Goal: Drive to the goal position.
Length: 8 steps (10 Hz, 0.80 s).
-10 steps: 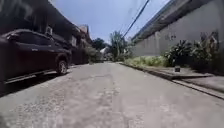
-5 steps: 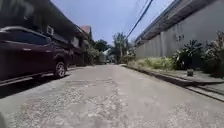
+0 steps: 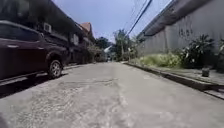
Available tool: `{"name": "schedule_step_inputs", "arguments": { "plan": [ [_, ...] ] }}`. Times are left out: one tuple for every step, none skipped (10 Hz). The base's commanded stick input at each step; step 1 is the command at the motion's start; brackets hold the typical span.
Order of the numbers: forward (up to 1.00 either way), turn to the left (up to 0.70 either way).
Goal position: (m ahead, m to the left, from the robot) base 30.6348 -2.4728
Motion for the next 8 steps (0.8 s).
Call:
{"name": "schedule_step_inputs", "arguments": {
  "plan": [
    [1.0, -0.39],
    [1.0, -0.17],
    [1.0, 0.01],
    [1.0, 0.01],
    [1.0, 0.01],
    [1.0, 0.01],
    [1.0, 0.01],
    [1.0, 0.01]
  ]
}}
